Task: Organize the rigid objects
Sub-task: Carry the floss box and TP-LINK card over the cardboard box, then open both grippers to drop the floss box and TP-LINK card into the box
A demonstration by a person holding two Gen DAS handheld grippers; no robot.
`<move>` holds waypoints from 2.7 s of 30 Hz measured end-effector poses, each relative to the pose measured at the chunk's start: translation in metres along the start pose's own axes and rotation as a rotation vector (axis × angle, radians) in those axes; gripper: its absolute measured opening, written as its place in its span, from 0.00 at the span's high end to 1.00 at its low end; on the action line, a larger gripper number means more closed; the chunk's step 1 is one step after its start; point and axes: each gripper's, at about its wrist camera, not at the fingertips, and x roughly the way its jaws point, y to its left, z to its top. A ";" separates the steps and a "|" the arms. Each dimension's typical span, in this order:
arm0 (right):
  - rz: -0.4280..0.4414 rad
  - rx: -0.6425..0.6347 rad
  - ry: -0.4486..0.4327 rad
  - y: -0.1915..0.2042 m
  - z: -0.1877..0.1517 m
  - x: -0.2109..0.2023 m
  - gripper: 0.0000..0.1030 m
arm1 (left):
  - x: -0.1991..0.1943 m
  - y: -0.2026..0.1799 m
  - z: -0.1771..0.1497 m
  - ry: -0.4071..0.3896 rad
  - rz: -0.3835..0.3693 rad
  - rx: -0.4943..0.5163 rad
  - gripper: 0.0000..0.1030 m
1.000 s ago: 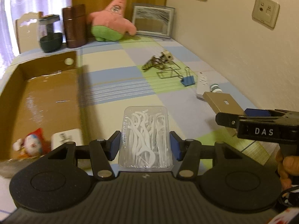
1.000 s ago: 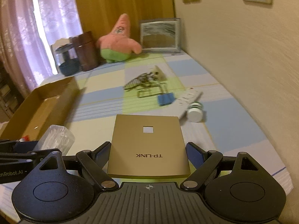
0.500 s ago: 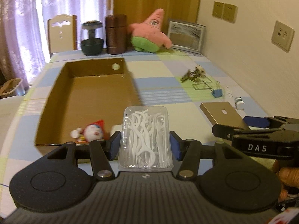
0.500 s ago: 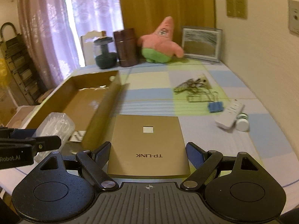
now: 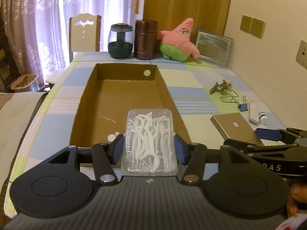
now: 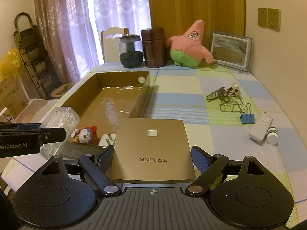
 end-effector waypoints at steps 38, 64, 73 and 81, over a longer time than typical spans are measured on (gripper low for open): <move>0.073 -0.074 0.030 0.063 0.059 0.093 0.20 | 0.065 0.067 0.056 0.013 0.066 0.062 0.51; 0.066 -0.072 0.076 0.060 0.071 0.157 0.20 | 0.125 0.088 0.068 0.057 0.051 0.058 0.53; 0.066 -0.071 0.075 0.060 0.072 0.155 0.20 | 0.122 0.092 0.069 0.052 0.067 0.049 0.53; 0.074 -0.071 0.070 0.062 0.073 0.154 0.20 | 0.120 0.094 0.067 0.054 0.066 0.045 0.53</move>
